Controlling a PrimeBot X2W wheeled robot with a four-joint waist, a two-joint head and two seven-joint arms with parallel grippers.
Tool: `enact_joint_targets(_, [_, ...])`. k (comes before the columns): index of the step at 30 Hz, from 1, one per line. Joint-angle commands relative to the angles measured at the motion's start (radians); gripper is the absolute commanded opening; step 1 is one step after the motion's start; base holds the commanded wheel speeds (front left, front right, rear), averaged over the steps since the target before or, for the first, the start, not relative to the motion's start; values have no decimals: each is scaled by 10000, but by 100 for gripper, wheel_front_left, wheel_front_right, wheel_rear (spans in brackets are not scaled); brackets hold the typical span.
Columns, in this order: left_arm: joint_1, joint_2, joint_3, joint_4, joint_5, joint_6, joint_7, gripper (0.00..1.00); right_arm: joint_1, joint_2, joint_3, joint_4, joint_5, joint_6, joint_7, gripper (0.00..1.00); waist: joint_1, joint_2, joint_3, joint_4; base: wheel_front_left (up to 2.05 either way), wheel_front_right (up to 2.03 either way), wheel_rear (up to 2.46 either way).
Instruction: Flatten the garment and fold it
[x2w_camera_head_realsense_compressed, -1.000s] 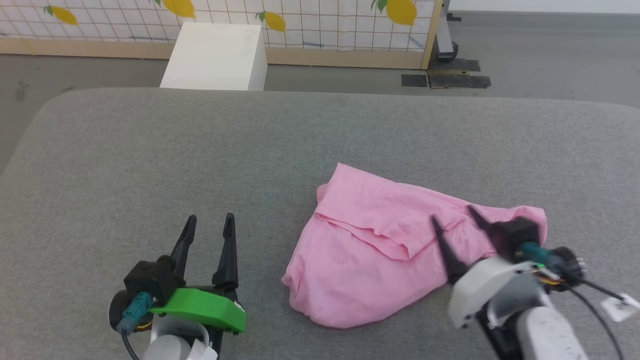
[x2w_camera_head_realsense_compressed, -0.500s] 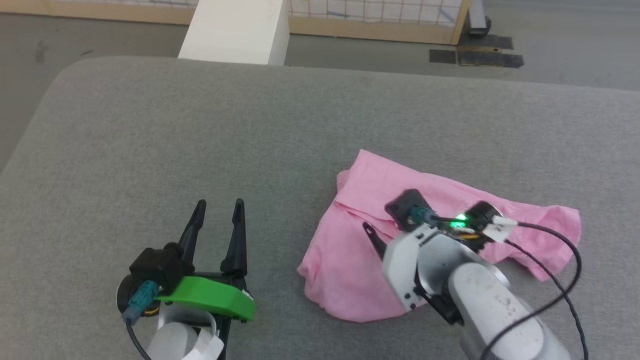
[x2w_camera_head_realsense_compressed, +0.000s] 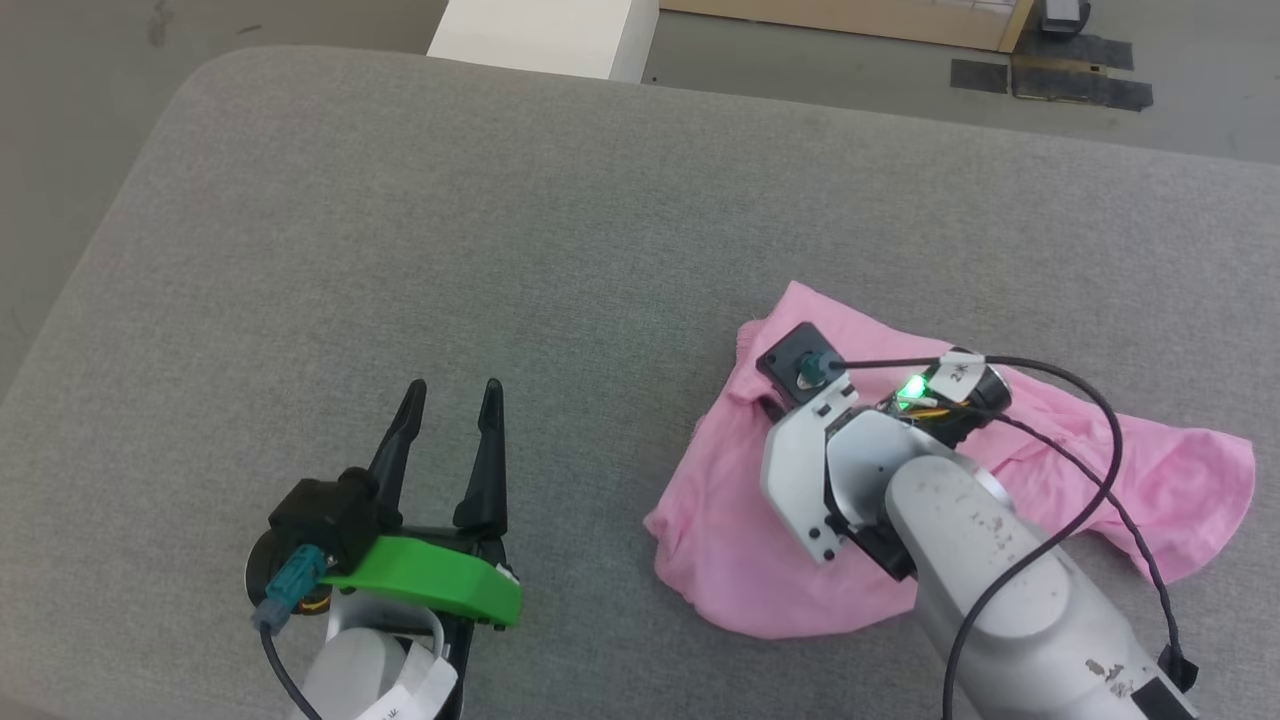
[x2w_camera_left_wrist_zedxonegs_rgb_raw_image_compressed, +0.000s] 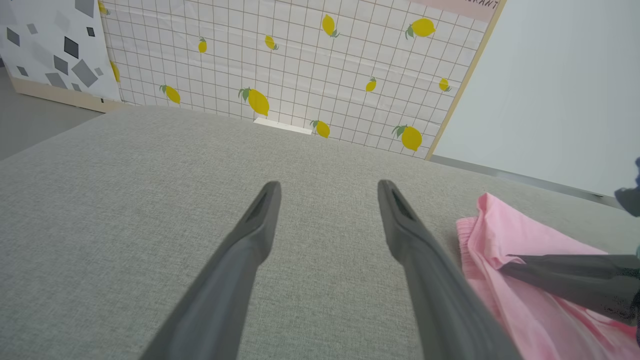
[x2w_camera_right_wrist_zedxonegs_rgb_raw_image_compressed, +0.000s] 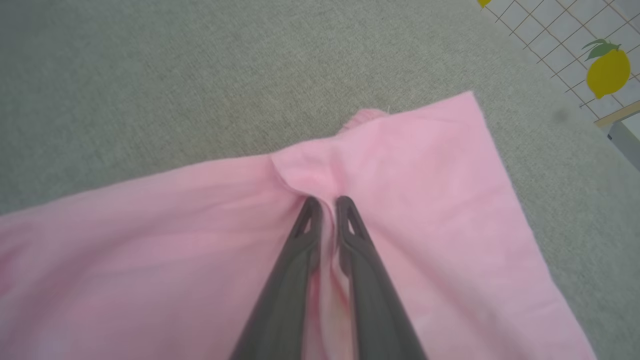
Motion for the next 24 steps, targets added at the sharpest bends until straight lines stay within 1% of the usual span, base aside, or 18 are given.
enact_joint_targets(1, [-156, -28, -6, -10, -77, 47, -38, 100, -223, 20, -81, 30, 146, -15, -145, 0, 0, -1, 0, 30, 0, 0, 0])
enact_joint_targets(4, [-94, -28, 21, -3, -65, 63, -38, 100, -499, 46, -441, -43, 449, -15, -404, 0, 0, -1, -61, -16, 0, 0, 0])
enact_joint_targets(7, [-59, -28, 10, 11, -48, 66, -38, 100, -930, 58, -1264, -123, 580, -15, -698, 0, 0, -1, -94, -60, 0, 0, 0])
enact_joint_targets(9, [-75, -28, -27, 16, -48, 64, -38, 100, -1234, 64, -2226, -111, 609, -15, -868, 0, 0, -1, -91, -65, 0, 0, 0])
enact_joint_targets(11, [-112, -28, -80, 20, -67, 57, -38, 100, -1527, 45, -3426, 58, 490, -15, -989, 0, 0, -1, -71, -41, 0, 0, 0])
enact_joint_targets(14, [-203, -28, -229, 39, -105, 40, -38, 100, -1793, -170, -5187, 518, -249, -15, -1017, 0, 0, -1, -9, 81, 0, 0, 0])
enact_joint_targets(18, [-285, -28, -302, 26, -151, 49, -38, 100, -1790, -295, -6859, 1000, -1264, -15, -948, 0, 0, -1, 121, 158, 0, 0, 0])
enact_joint_targets(19, [-288, -28, -301, 27, -156, 54, -38, 100, -1757, -294, -7225, 1071, -1466, -15, -970, 5, 0, -1, 142, 158, 0, 0, 0])
enact_joint_targets(20, [-288, -28, -298, 31, -161, 59, -38, 100, -1720, -249, -7599, 1153, -1607, -15, -1003, 61, 0, -1, 166, 153, 0, 0, 0])
enact_joint_targets(21, [-290, -28, -292, 34, -162, 64, -38, 100, -1708, -195, -7829, 1188, -1649, -15, -1070, 100, 0, -1, 183, 141, 0, 0, 0])
enact_joint_targets(24, [-278, -28, -237, 51, -155, 89, -38, 100, -1571, -43, -7986, 1221, -1659, -15, -1522, 100, 0, -1, 159, 22, 0, 0, 0])
